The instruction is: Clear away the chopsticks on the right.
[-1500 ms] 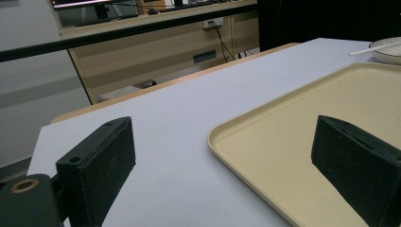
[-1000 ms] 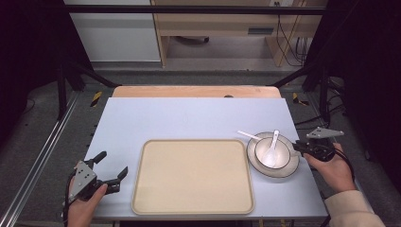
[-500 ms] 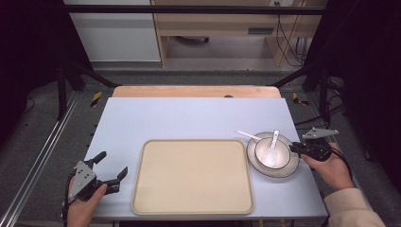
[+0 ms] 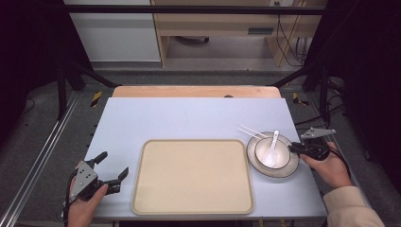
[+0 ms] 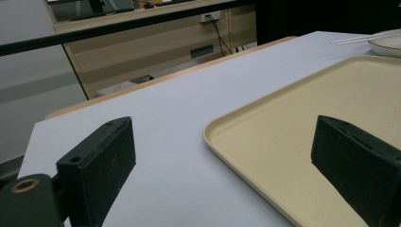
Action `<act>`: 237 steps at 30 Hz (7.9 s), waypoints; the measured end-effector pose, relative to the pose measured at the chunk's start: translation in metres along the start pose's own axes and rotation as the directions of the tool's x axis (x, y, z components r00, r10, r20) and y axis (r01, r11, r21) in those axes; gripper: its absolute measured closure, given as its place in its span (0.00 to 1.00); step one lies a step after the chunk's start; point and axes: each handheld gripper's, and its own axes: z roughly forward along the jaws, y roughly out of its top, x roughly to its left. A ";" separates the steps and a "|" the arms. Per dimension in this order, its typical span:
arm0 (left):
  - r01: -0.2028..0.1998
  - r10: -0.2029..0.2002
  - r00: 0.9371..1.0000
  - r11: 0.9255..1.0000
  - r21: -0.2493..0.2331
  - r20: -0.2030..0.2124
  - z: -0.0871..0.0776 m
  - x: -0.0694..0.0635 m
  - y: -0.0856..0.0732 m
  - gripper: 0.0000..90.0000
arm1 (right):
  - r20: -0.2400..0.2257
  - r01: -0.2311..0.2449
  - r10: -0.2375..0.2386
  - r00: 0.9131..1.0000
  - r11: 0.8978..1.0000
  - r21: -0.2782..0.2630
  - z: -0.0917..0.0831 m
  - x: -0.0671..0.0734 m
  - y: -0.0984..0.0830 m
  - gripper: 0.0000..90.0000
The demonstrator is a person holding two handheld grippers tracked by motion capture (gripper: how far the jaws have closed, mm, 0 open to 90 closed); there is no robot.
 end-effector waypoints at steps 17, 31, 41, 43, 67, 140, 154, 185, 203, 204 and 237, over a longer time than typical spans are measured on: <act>0.004 -0.004 1.000 1.000 0.006 -0.019 -0.005 0.003 -0.001 0.08 | 0.059 -0.009 0.014 0.998 0.996 -0.092 -0.014 0.006 0.006 0.93; 0.004 -0.003 0.999 1.000 0.015 -0.031 -0.006 0.003 -0.002 0.08 | 0.202 0.027 0.033 0.979 0.958 -0.287 -0.081 0.076 0.043 0.93; 0.008 -0.007 0.999 1.000 0.020 -0.044 -0.008 0.005 -0.002 0.08 | 0.083 0.091 -0.075 0.994 0.972 -0.216 -0.080 0.185 0.059 0.93; 0.013 -0.012 0.999 1.000 0.020 -0.048 -0.008 0.005 -0.002 0.08 | 0.067 0.090 -0.079 0.995 0.979 -0.184 -0.069 0.199 0.055 0.93; 0.010 -0.010 0.999 1.000 0.018 -0.034 -0.007 0.004 -0.001 0.08 | 0.018 -0.030 0.030 0.999 0.999 -0.020 -0.010 0.259 0.011 0.93; -0.011 0.011 1.000 0.999 0.052 0.005 0.004 -0.005 -0.003 0.08 | 0.061 0.076 -0.078 0.995 0.996 0.037 -0.007 0.025 -0.007 0.73; -0.011 0.011 1.000 0.999 0.050 0.004 0.004 -0.004 -0.003 0.09 | 0.065 0.040 -0.042 0.997 0.999 0.025 -0.018 0.026 -0.013 0.93; -0.011 0.011 1.000 1.000 0.025 -0.009 -0.002 -0.002 0.002 0.09 | 0.009 0.014 -0.013 1.000 0.987 -0.158 -0.049 0.239 0.032 0.93; 0.007 -0.008 0.998 1.000 0.016 0.056 -0.001 -0.014 0.020 0.12 | -0.081 -0.074 0.074 0.994 0.997 0.011 -0.001 0.272 0.011 0.93; 0.004 -0.005 0.998 1.000 0.018 0.066 -0.001 -0.017 0.023 0.12 | -0.083 -0.081 0.081 0.993 0.997 0.010 0.002 0.270 0.010 0.93; -0.071 -0.092 0.937 0.896 0.439 0.338 0.173 -0.135 0.044 0.99 | 0.000 -0.001 0.001 1.000 0.877 -0.481 -0.045 0.194 0.006 0.12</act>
